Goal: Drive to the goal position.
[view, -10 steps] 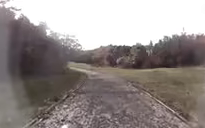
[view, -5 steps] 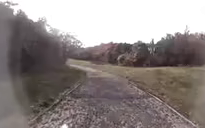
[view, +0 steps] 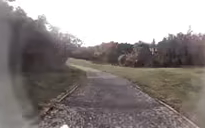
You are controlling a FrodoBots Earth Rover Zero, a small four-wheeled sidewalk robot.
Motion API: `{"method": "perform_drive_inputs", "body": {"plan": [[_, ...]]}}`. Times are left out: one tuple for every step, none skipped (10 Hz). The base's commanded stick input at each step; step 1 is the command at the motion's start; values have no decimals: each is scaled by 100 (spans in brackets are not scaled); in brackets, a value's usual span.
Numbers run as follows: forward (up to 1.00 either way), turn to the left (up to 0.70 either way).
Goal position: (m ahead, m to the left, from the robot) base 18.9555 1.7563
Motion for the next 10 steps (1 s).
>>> {"method": "perform_drive_inputs", "body": {"plan": [[70,-12],[70,0],[70,0],[70,0],[70,0],[70,0],[70,0],[70,0],[70,0],[70,0]]}}
